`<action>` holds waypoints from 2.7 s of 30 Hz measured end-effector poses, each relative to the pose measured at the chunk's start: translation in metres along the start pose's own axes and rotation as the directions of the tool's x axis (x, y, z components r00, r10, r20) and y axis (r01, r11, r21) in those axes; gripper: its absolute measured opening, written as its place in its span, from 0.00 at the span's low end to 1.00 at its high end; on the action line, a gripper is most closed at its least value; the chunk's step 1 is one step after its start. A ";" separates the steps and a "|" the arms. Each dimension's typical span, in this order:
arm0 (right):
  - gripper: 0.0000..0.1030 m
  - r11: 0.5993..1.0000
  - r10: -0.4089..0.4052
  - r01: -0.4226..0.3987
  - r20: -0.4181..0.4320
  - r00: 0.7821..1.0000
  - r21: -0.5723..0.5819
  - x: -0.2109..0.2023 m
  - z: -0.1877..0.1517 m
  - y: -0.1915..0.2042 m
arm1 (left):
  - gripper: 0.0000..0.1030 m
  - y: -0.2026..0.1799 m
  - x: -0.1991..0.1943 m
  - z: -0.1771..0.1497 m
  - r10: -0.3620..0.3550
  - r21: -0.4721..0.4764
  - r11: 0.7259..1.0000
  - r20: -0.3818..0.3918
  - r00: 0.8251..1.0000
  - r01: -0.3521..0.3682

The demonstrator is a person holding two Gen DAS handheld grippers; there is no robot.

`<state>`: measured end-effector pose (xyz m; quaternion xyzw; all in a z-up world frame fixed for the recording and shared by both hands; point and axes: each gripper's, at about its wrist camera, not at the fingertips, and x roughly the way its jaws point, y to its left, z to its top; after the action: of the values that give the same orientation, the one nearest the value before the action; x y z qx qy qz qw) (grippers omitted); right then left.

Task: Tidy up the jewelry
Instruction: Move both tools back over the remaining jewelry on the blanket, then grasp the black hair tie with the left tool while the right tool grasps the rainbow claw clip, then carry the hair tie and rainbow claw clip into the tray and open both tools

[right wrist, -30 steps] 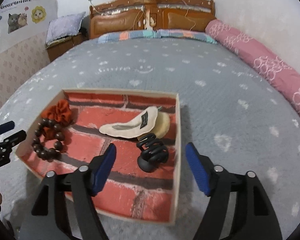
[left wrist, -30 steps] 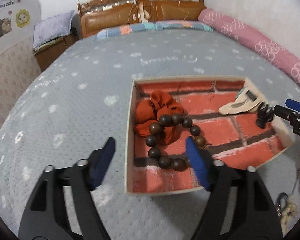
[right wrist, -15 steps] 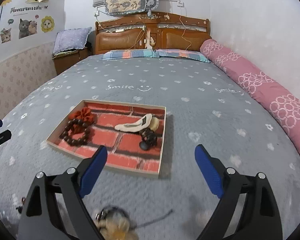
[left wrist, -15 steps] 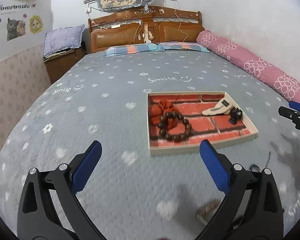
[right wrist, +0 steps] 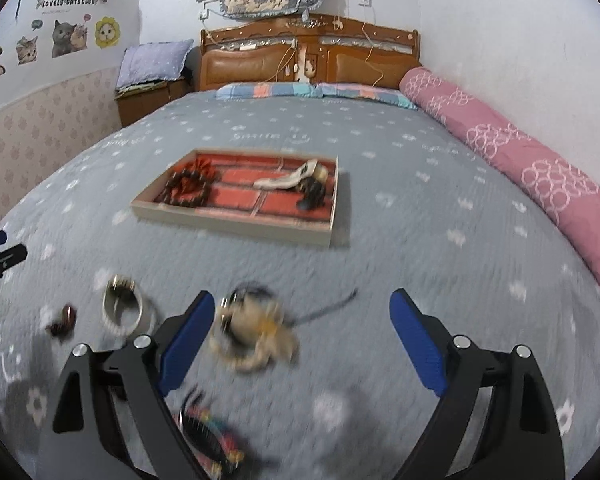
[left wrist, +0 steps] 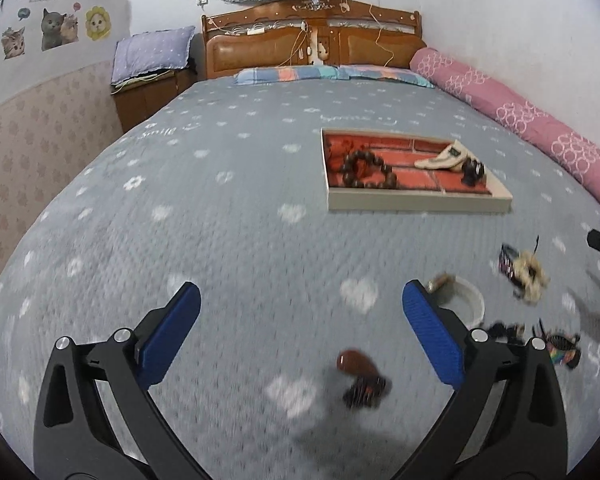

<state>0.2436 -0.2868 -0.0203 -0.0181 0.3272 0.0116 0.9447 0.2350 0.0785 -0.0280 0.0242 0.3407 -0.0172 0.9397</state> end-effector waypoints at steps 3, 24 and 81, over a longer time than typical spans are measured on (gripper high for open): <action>0.85 1.000 0.005 -0.005 -0.027 1.000 -0.003 -0.006 -0.023 0.005 | 0.95 0.000 -0.001 -0.016 -0.008 -0.009 1.000 -0.024 1.000 0.008; 0.85 0.999 0.039 -0.041 -0.117 0.992 -0.014 -0.003 -0.085 0.033 | 0.95 -0.015 0.018 -0.069 -0.059 -0.026 0.998 -0.118 0.991 0.057; 0.61 0.999 0.020 -0.019 0.010 1.000 -0.050 0.023 0.031 0.012 | 0.22 -0.045 0.048 0.045 -0.116 0.042 0.992 -0.063 0.991 0.119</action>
<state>0.2805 -0.2728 -0.0110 -0.0385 0.3221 0.0292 0.9455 0.2980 0.0302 -0.0258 0.0259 0.3692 -0.0795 0.9256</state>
